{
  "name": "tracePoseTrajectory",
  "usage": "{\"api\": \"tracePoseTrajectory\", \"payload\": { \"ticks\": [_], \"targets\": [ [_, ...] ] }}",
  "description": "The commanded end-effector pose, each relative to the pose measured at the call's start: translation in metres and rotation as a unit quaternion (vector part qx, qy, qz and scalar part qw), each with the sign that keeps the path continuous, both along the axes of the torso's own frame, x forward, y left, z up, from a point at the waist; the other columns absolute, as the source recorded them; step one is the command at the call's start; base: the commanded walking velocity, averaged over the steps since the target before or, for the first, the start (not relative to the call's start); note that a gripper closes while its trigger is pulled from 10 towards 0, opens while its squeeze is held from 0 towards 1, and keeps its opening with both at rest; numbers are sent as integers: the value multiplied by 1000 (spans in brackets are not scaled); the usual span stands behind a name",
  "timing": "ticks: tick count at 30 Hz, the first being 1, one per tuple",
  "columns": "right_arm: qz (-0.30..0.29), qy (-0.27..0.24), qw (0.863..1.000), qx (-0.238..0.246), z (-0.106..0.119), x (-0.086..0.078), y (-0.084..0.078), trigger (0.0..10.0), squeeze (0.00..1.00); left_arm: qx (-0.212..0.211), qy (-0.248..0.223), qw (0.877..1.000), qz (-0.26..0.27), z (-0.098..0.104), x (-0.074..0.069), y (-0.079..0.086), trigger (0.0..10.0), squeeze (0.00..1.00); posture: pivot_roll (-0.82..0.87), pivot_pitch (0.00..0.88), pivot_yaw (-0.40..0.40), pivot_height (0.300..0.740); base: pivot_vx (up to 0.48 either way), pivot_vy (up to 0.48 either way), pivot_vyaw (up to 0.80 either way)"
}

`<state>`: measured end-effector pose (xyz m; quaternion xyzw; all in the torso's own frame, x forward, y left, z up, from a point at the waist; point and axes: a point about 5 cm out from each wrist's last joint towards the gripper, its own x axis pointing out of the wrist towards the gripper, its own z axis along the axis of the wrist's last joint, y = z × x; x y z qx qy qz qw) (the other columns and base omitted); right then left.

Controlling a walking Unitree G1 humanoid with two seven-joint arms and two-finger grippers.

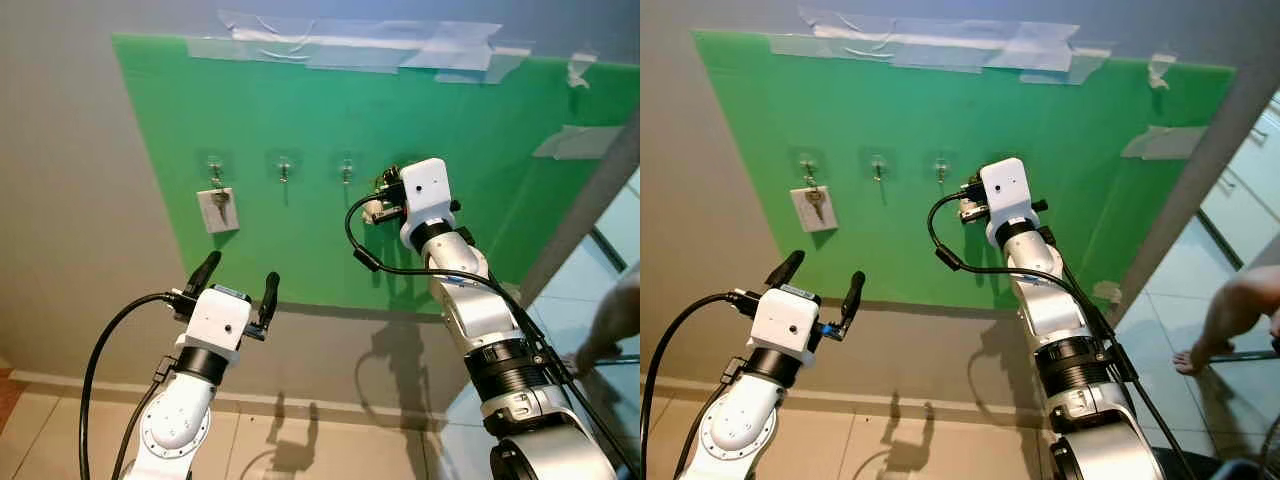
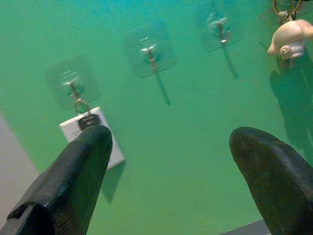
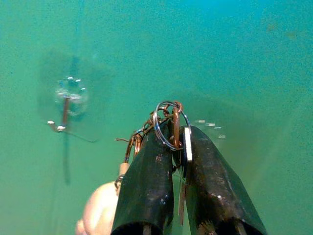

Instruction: Hang keys on a hook

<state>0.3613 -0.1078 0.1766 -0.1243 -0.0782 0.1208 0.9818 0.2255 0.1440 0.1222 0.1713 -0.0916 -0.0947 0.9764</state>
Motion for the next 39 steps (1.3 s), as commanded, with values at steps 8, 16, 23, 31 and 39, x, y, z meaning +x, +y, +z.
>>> {"api": "tracePoseTrajectory", "payload": {
  "ticks": [8, 16, 23, 31, 39],
  "targets": [
    [20, -45, 999, 17, 18, -3, 4, 10000, 0, 0, 7, 1000, -3, -2, -1, -4, 10000, 0, -21, 0, -50, 740, 0, 0, 0],
    [39, -57, 997, 31, 21, -20, 2, 10000, 0, 1, 9, 1000, 2, -3, -3, -3, 10000, 0, -20, 0, -54, 740, 0, 0, 0],
    [46, -65, 997, 10, 18, -23, 5, 10000, 0, -1, 9, 1000, 6, -3, -2, -3, 10000, 0, -25, 0, -52, 740, 0, 0, 0],
    [42, -58, 997, -10, 20, -13, 5, 10000, 0, 0, 10, 1000, 7, -3, -2, -3, 10000, 0, -20, 0, -57, 740, 0, 0, 0],
    [46, -59, 997, -25, 19, -9, 10, 10000, 0, 0, 10, 1000, 7, -3, -3, -4, 10000, 0, -19, 0, -56, 740, 0, 0, 0]
  ]
}}
